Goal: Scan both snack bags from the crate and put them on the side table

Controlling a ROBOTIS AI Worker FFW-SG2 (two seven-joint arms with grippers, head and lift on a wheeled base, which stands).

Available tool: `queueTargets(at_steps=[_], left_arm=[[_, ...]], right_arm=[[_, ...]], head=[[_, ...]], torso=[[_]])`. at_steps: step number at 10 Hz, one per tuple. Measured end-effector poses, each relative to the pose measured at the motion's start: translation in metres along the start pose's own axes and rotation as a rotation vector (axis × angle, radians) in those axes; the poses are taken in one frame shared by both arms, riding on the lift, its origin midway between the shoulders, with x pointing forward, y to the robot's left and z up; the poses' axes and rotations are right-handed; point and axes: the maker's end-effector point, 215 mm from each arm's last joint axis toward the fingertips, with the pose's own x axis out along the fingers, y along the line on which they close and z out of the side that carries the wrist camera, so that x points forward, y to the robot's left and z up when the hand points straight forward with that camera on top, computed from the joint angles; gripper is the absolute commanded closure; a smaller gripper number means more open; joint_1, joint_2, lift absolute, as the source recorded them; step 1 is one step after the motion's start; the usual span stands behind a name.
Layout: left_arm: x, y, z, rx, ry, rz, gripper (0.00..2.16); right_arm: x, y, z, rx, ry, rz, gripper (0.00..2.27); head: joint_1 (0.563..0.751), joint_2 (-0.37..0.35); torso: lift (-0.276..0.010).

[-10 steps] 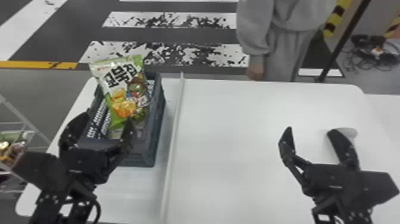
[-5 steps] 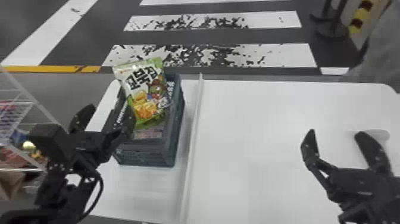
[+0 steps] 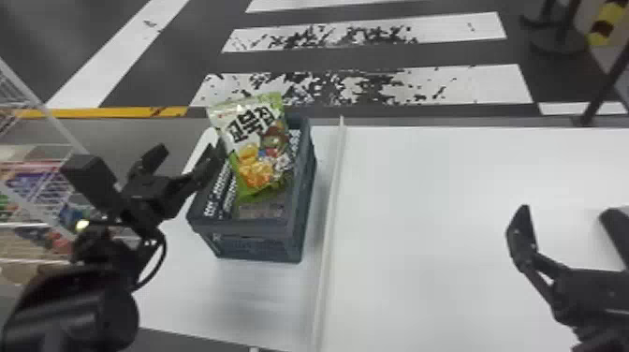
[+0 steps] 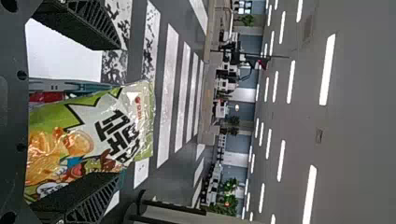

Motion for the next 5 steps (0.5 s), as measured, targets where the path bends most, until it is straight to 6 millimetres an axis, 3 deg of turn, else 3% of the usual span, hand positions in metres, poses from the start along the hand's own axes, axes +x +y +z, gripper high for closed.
queueTargets(at_steps=[2, 5], left_arm=[[0.026, 0.020, 0.006, -0.021, 0.007, 0.011, 0.00], [0.079, 0.032, 0.004, -0.044, 0.058, -0.059, 0.00]], right_arm=[[-0.001, 0.003, -0.002, -0.008, 0.006, 0.004, 0.06], [-0.006, 0.004, -0.007, -0.021, 0.017, 0.005, 0.06]], head=[[0.695, 0.230], [0.695, 0.230]], torso=[[-0.087], [-0.087]])
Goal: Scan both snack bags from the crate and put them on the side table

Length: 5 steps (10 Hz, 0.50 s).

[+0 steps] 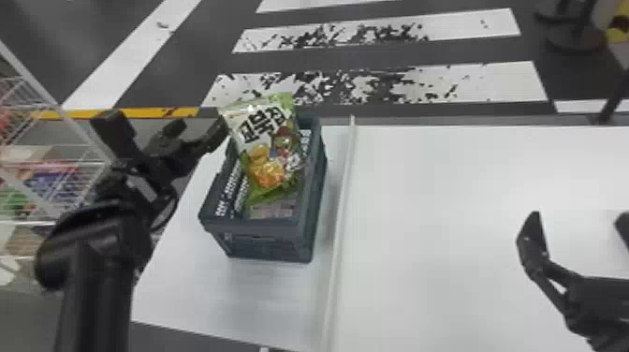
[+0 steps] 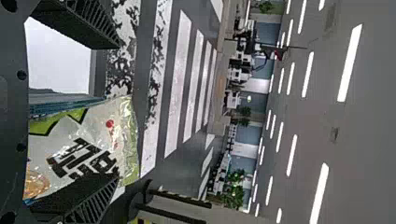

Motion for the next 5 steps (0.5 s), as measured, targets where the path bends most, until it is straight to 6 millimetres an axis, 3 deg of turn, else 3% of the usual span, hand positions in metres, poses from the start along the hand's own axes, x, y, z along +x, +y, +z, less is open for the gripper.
queueTargets(at_steps=[2, 5], left_arm=[[0.026, 0.000, 0.005, 0.024, 0.033, -0.072, 0.00], [0.042, 0.006, -0.001, 0.034, 0.085, -0.136, 0.00]], right_arm=[[-0.001, 0.004, -0.001, -0.007, 0.002, 0.008, 0.06], [0.005, 0.022, -0.003, -0.015, 0.009, 0.037, 0.06]], head=[[0.695, 0.223], [0.695, 0.237]], torso=[[-0.087], [-0.087]])
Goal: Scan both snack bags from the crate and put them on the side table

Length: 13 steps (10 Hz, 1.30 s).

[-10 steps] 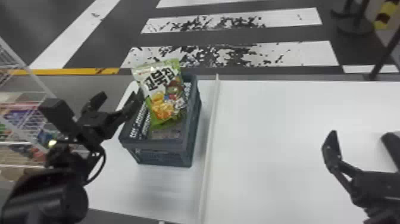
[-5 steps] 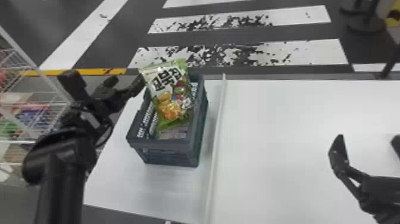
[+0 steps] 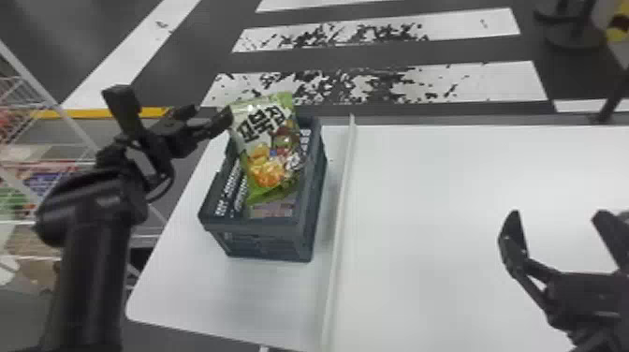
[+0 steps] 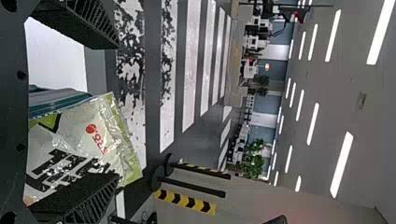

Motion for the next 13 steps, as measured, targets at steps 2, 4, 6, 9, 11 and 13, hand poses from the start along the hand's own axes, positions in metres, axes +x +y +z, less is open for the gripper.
queueTargets(at_steps=[2, 4, 6, 9, 11, 13], left_arm=[[0.013, -0.003, -0.006, -0.003, 0.032, -0.035, 0.00], [0.023, -0.012, -0.008, 0.001, 0.057, -0.079, 0.06], [0.027, -0.015, -0.018, -0.009, 0.091, -0.081, 0.40], [0.032, -0.016, -0.033, -0.022, 0.141, -0.074, 1.40], [0.030, -0.018, -0.041, -0.043, 0.167, -0.082, 2.13], [0.017, -0.009, -0.045, -0.091, 0.163, -0.042, 2.13]], right_arm=[[0.000, 0.001, 0.000, -0.002, 0.001, 0.001, 0.06], [0.001, 0.001, 0.000, -0.004, 0.001, 0.002, 0.06], [0.002, 0.001, -0.002, -0.006, 0.003, 0.002, 0.06], [0.004, 0.000, -0.004, -0.009, 0.007, 0.002, 0.06], [0.004, 0.000, -0.005, -0.009, 0.008, 0.002, 0.06], [0.004, -0.001, -0.005, -0.009, 0.008, 0.001, 0.06]], head=[[0.695, 0.230], [0.695, 0.217], [0.695, 0.211], [0.695, 0.206], [0.695, 0.204], [0.695, 0.218]], torso=[[-0.087], [-0.087], [-0.087], [-0.087], [-0.087], [-0.087]])
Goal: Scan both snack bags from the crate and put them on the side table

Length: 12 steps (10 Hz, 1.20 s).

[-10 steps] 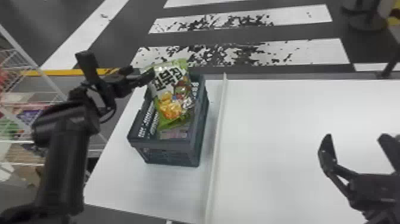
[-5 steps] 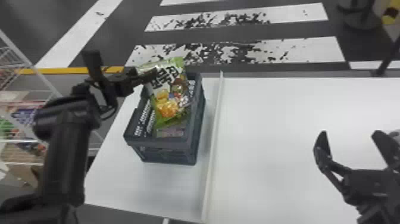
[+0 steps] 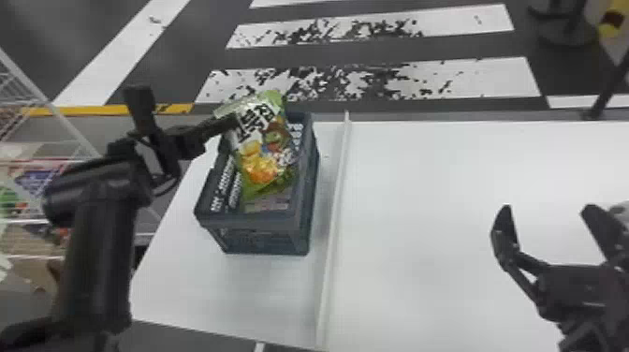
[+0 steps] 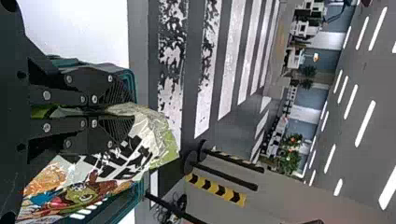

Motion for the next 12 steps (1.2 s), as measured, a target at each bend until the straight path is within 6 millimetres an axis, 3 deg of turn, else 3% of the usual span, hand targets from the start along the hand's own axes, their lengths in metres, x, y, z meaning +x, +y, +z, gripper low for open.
queueTargets(at_steps=[4, 7, 12], left_arm=[[-0.033, -0.016, 0.029, -0.057, -0.100, -0.039, 2.13], [-0.048, -0.056, 0.060, -0.118, -0.178, -0.125, 2.13], [-0.111, -0.094, 0.114, -0.149, -0.296, -0.193, 2.13]], right_arm=[[0.000, 0.001, 0.002, 0.002, -0.003, 0.002, 0.07], [-0.003, 0.002, 0.004, 0.004, -0.004, 0.003, 0.07], [-0.006, 0.003, 0.004, -0.003, 0.001, 0.004, 0.07]], head=[[0.695, 0.226], [0.695, 0.198], [0.695, 0.198]], torso=[[-0.087], [-0.087], [-0.087]])
